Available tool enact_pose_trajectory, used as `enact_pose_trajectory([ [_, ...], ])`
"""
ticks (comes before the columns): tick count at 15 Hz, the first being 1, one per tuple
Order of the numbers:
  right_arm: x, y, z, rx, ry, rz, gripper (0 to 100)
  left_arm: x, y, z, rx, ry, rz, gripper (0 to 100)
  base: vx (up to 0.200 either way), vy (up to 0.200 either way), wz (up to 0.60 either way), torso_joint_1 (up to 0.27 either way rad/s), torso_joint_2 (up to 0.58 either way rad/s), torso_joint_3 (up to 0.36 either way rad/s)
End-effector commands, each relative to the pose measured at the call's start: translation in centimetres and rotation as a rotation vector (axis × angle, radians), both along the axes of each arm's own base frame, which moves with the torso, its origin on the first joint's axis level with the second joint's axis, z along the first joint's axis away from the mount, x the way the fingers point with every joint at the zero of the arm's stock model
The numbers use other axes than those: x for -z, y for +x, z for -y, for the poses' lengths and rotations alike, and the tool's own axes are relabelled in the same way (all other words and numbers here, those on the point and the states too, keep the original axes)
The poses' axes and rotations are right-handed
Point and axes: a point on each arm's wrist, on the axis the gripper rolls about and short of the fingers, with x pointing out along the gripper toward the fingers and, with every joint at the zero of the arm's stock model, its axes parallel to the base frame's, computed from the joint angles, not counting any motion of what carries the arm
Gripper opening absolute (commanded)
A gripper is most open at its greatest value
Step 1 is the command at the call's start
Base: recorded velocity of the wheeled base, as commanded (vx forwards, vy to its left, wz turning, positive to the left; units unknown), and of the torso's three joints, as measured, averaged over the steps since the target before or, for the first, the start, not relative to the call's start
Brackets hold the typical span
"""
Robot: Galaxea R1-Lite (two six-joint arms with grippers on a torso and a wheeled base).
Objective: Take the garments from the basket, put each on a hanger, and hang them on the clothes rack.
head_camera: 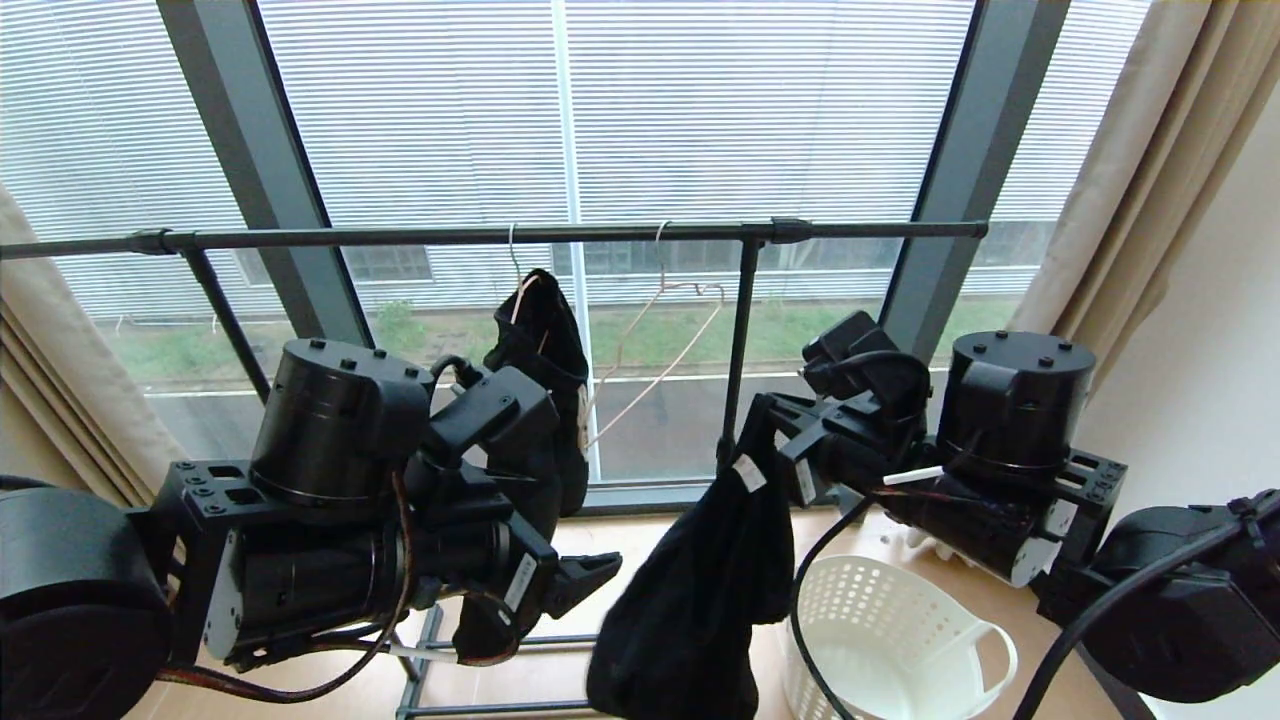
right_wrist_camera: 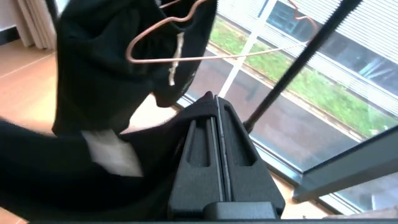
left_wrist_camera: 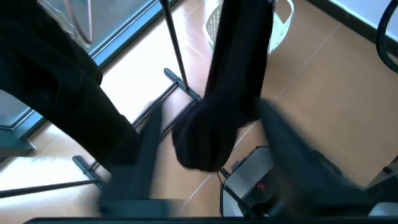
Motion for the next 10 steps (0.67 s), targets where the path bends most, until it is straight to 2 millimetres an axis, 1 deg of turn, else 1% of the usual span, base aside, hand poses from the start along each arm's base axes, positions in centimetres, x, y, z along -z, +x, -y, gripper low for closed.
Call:
enact_pose_trajectory([
  [1,-0.6,0.2,0.9,0.027,0.011,0.017,0,-0.2,-1.0,-1.1,-0.01,-0.004,0.008,100,0.0,0.0,0.0,0.0,0.0,0.0],
  [2,-1.2,-0.3,1.2,0.027,0.019,0.03,0,-0.1,-1.0,-1.3,-0.016,0.001,0.008,100,0.0,0.0,0.0,0.0,0.0,0.0],
  [3,-2.0,-1.4,2.0,0.028,0.027,0.045,0,-0.1,-0.9,-1.6,-0.028,0.0,0.011,100,0.0,0.0,0.0,0.0,0.0,0.0],
  [4,-2.3,-2.1,2.4,0.028,0.029,0.051,0,-0.1,-0.8,-1.8,-0.037,0.0,0.011,100,0.0,0.0,0.0,0.0,0.0,0.0],
  [5,-2.0,-2.8,2.9,0.028,0.02,0.04,0,-0.2,-0.4,-1.9,-0.045,0.001,0.018,100,0.0,0.0,0.0,0.0,0.0,0.0],
  [6,-1.7,-3.2,3.1,0.028,0.006,0.035,0,-0.5,0.1,-1.5,-0.058,-0.004,0.029,100,0.0,0.0,0.0,0.0,0.0,0.0],
  [8,-1.7,-3.2,3.1,0.025,0.0,0.042,0,-0.6,1.3,-0.8,-0.097,0.005,0.039,100,0.0,0.0,0.0,0.0,0.0,0.0],
  [10,-1.5,-2.9,2.9,0.026,-0.005,0.037,0,0.0,3.8,0.7,-0.192,0.005,0.026,100,0.0,0.0,0.0,0.0,0.0,0.0],
])
